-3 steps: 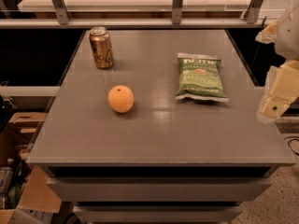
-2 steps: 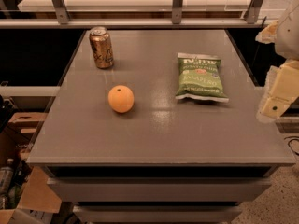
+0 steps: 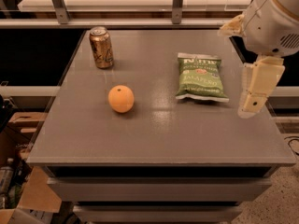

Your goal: Pick orange

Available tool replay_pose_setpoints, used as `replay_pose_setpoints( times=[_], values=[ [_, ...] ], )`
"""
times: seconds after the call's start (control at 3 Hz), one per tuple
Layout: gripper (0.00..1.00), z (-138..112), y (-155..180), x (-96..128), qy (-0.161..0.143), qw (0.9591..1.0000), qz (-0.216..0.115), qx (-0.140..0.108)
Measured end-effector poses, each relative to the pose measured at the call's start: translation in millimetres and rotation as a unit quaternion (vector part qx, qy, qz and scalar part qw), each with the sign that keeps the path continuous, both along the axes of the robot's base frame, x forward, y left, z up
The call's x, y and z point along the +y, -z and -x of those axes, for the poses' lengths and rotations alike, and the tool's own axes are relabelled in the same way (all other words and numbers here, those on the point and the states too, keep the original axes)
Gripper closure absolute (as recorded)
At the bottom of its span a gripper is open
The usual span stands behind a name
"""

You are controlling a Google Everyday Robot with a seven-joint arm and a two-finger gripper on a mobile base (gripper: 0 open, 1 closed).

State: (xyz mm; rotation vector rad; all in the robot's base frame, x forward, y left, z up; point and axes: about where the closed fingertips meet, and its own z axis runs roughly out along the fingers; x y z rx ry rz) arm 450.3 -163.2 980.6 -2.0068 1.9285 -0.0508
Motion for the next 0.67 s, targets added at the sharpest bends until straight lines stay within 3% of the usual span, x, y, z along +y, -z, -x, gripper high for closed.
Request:
replay_pose_setpoints(
  times=[0.33,0.67],
  values=[
    [0.0,-5,9,43,-0.108,0.9941,0.01,0.001],
    [0.0,-7,24,88,-0.207,0.978,0.024,0.0]
  ],
)
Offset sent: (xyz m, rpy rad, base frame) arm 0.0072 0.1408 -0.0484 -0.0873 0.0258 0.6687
